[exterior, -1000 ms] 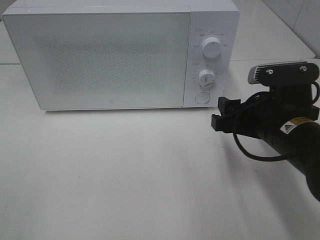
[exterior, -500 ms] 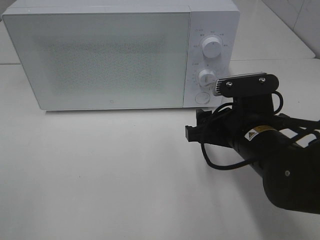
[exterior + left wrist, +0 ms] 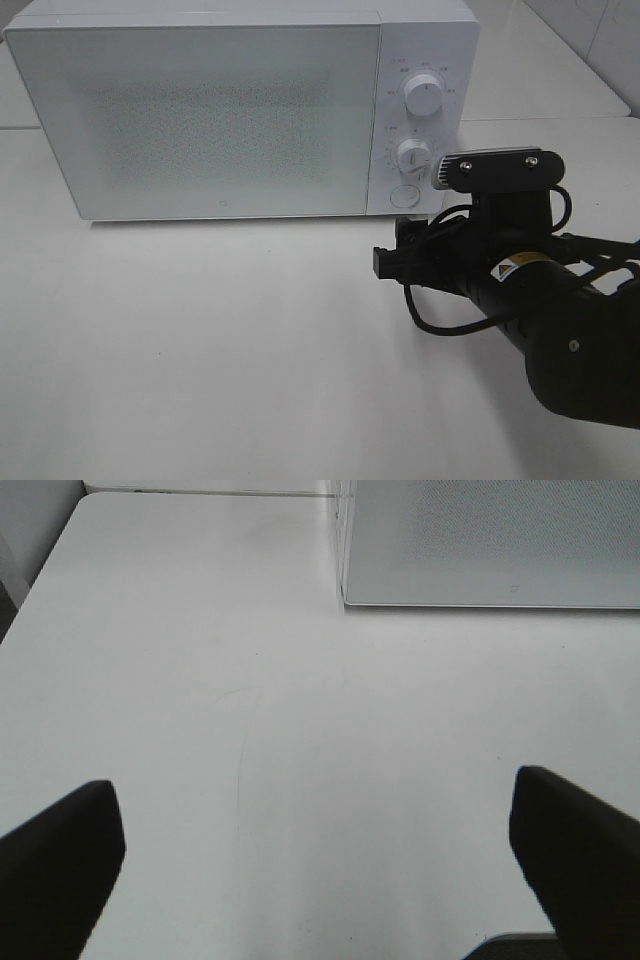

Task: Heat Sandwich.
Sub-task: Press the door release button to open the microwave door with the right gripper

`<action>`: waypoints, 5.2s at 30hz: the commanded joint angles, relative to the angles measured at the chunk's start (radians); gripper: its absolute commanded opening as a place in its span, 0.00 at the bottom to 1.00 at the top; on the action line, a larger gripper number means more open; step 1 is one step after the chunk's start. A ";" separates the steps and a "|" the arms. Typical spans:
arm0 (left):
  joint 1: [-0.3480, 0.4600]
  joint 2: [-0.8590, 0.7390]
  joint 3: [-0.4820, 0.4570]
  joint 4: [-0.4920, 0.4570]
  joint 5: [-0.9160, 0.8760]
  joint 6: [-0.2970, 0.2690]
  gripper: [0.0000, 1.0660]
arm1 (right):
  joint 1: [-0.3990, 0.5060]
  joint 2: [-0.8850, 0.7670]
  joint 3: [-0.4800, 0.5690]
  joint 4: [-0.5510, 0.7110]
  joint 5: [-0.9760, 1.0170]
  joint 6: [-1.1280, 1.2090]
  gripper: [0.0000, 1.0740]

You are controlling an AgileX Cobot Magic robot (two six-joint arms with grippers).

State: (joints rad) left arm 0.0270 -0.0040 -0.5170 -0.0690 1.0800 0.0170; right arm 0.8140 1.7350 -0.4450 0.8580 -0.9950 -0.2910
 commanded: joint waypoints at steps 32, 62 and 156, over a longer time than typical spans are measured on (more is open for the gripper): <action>0.003 -0.021 0.002 0.000 -0.010 -0.005 0.94 | 0.003 -0.001 -0.010 0.026 -0.008 1.524 0.11; 0.003 -0.021 0.002 0.000 -0.010 -0.004 0.94 | -0.109 0.168 -0.169 -0.152 0.025 1.627 0.00; 0.003 -0.021 0.002 0.000 -0.010 -0.004 0.94 | -0.358 0.420 -0.599 -0.328 -0.148 1.608 0.00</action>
State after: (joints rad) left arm 0.0270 -0.0040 -0.5170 -0.0690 1.0800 0.0170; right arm 0.5100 2.1760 -0.9390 0.5890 -0.8570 1.3400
